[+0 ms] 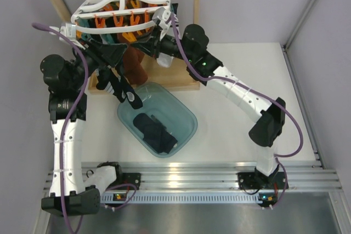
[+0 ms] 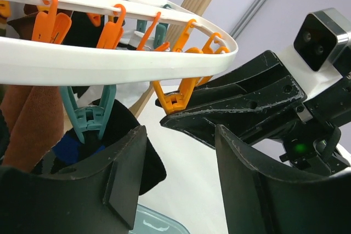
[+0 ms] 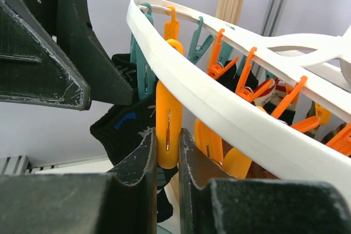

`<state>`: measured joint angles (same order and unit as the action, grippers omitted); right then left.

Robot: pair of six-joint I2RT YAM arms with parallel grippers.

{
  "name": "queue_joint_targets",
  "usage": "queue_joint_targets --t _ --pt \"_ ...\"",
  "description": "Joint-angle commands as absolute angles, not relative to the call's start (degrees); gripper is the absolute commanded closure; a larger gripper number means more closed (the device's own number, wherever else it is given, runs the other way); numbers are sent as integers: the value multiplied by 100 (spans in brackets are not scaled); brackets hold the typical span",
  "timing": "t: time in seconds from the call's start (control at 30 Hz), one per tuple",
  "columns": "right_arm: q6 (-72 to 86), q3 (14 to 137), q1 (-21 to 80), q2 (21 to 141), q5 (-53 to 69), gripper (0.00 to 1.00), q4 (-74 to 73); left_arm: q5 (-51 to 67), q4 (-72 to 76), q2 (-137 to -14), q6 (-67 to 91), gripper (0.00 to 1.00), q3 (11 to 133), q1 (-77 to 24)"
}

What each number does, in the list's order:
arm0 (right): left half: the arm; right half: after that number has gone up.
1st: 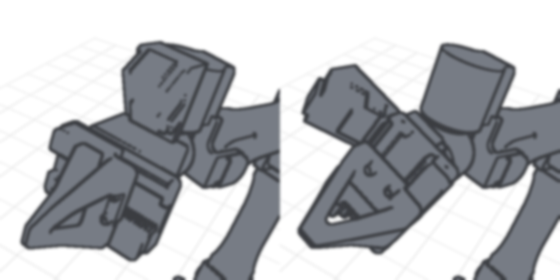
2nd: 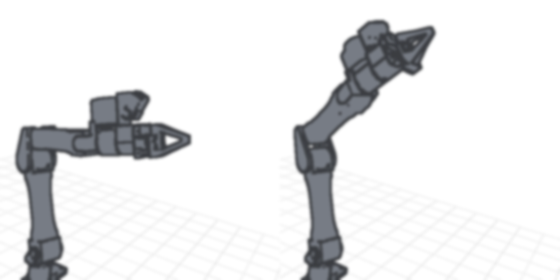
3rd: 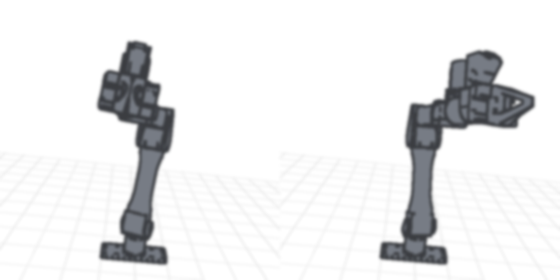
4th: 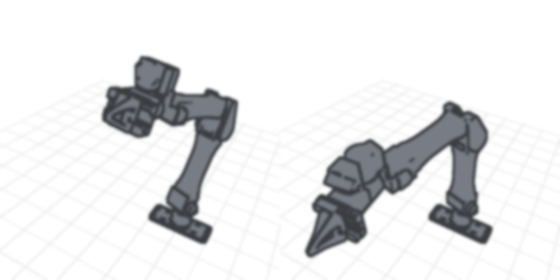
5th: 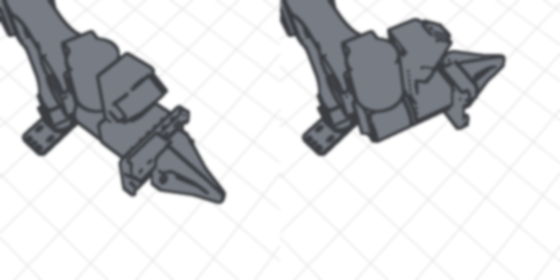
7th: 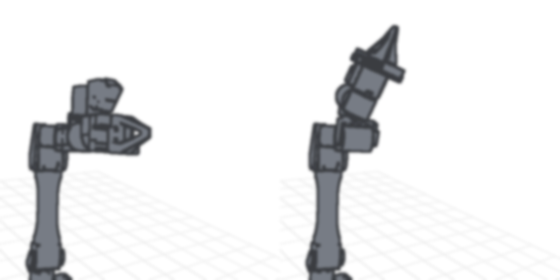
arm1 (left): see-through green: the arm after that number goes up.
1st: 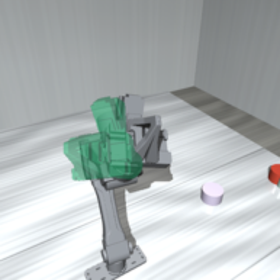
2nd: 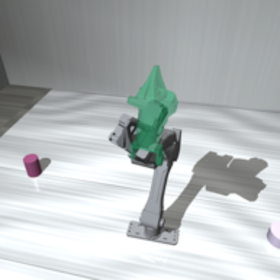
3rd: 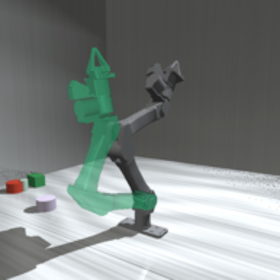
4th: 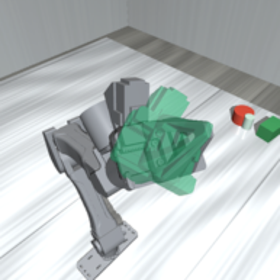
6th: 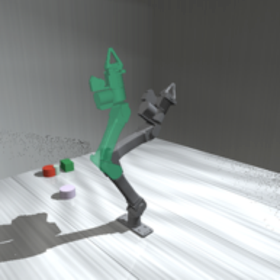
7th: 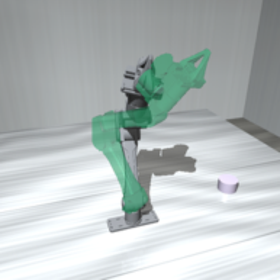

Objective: Clip the socks to the hanger
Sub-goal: Open the clamp at the hanger.

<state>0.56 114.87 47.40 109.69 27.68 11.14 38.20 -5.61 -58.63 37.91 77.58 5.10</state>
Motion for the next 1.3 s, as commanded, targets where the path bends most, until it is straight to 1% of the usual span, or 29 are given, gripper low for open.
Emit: queue_joint_targets --t 0.0,0.1,0.13,0.23,0.27,0.33,0.37,0.43,0.5,0.6,0.77,1.27 --pt "70 11769 4825 10819 2610 100 1371 3683 -282 -5880 3893 43 7901 492" --pt "44 11724 4878 10819 2602 100 1468 3490 -106 -5880 3999 46 7858 457" --pt "44 11733 4921 10837 2532 100 1485 3411 -88 -5880 4077 50 7831 414" --pt "44 11742 4983 10854 2435 100 1494 3208 121 -5871 4227 52 7673 299" --pt "44 11733 5001 10863 2400 100 1494 3199 175 -5871 4236 51 7664 273" --pt "44 11690 5045 10846 2338 100 1512 3015 264 -5862 4149 47 7629 80" --pt "44 11672 5071 10837 2320 100 1564 2928 264 -5871 4105 43 7646 27" --pt "0 11611 5106 10820 2207 100 1617 2674 211 -5880 4078 41 7647 -156" --pt "-140 11610 5133 10811 2110 100 1643 2453 141 -5880 4104 36 7638 -202" --pt "-115 11497 5159 10749 1864 100 1774 2067 44 -5862 4131 35 7611 -228" --pt "-44 11206 5212 10600 1802 100 1925 1574 35 -5845 4113 32 7524 -281" --pt "272 11153 5291 10573 1898 100 2091 1354 158 -6091 4210 32 7514 -387"
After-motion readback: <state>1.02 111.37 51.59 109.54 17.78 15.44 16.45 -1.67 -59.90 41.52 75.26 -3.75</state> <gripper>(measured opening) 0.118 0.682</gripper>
